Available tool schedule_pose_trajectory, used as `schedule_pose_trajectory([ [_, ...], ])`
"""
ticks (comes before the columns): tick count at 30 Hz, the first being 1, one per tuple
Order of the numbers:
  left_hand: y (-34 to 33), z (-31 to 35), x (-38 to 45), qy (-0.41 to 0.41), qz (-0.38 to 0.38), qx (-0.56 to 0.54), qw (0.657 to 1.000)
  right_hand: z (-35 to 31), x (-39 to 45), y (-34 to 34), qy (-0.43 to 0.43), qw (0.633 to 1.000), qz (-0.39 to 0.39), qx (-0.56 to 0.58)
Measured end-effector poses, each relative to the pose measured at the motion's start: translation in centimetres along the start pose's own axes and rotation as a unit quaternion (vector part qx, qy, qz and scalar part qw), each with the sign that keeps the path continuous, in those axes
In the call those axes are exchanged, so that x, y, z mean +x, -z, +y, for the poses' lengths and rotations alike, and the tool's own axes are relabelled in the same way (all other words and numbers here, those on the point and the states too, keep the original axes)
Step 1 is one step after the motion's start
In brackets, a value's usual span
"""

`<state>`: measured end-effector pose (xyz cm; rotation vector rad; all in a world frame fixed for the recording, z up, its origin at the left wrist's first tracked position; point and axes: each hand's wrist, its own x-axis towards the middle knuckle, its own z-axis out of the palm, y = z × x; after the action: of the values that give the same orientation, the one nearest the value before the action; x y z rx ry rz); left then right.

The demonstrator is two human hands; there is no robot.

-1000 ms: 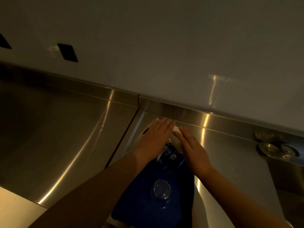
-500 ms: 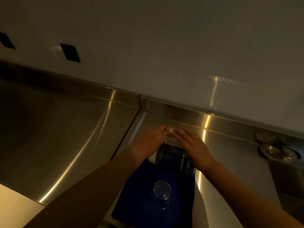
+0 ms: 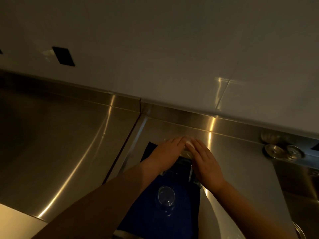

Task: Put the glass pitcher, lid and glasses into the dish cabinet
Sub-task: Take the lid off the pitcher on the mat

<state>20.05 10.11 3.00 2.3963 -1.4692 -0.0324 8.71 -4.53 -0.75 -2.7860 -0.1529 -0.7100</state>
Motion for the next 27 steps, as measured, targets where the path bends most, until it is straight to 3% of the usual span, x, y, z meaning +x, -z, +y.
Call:
schedule_pose_trajectory([
  [4, 0.1, 1.5, 0.8, -0.043, -0.003, 0.024, 0.999, -0.5, -1.1, 0.9, -0.043, 0.998, 0.001, 0.035],
  [14, 0.5, 2.6, 1.0, -0.062, 0.02, 0.05, 0.997, -1.5, -0.7, 0.8, -0.146, 0.982, 0.067, 0.101],
  [20, 0.4, 3.4, 1.3, -0.017, 0.053, -0.008, 0.998, -1.0, 1.0, 2.4, -0.106, 0.989, 0.087, 0.053],
  [27, -0.1, 3.0, -0.1, 0.041, 0.099, -0.058, 0.993, -0.9, 2.2, 1.9, -0.037, 0.999, 0.037, -0.007],
])
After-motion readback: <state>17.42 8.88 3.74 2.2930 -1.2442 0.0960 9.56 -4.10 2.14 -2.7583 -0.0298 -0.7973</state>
